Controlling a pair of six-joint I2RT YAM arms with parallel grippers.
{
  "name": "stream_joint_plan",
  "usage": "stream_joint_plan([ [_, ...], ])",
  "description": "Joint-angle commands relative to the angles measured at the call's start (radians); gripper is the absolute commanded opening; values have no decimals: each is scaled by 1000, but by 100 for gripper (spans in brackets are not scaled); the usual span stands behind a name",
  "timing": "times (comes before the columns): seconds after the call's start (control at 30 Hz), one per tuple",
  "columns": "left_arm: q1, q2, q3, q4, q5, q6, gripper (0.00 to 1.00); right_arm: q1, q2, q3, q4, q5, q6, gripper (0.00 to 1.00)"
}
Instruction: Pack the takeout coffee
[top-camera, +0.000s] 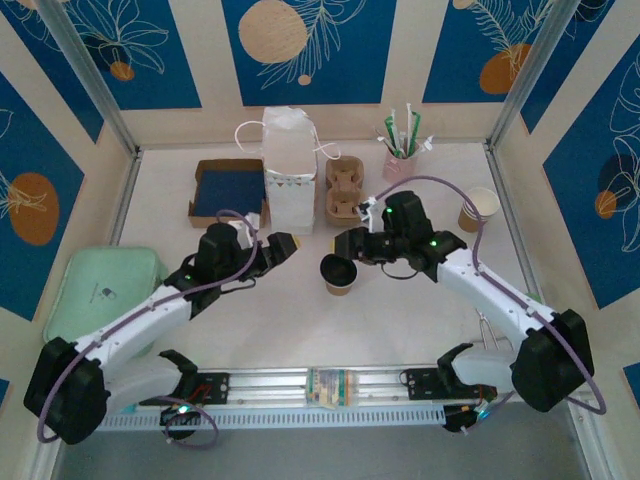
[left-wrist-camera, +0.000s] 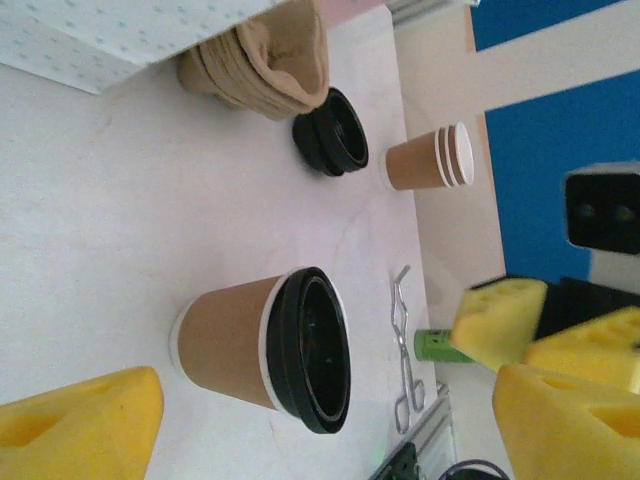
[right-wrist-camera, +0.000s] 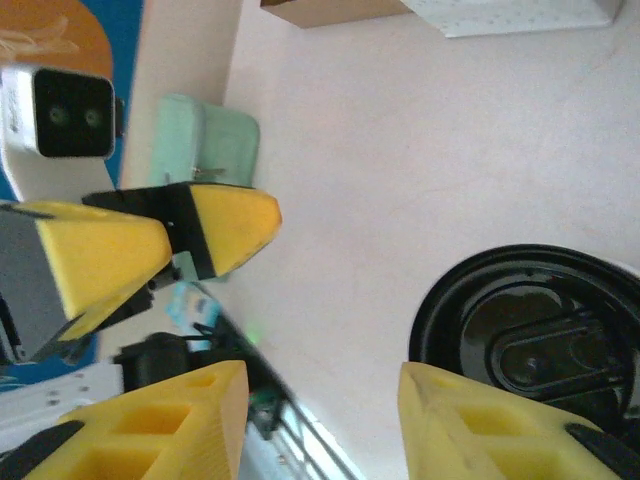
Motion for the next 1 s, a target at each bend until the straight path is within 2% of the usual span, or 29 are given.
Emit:
stream_joint_plan([
  [0.0,25,-57,-8,-72,-71,8,85,118,59,122,-304,340,-138,46],
  [0.13,65,-104,-35,-146,-102,-5,84,256,177,255,-449,553,-166,48],
  [0.33,89,-185,-51,-294,-182,7,83,375,358,447,-661,765,-153,50],
  [0.43,98,-211,-58,-315,-189,10,84,415,438,530,-754,846,-132,50],
  [0.67,104,-222,-74,-317,-180,10,83,475,572,653,-875,957,-89,49],
  [0.97,118,-243,-90,-316,-170,11,83,503,668,721,-908,987,-85,47],
])
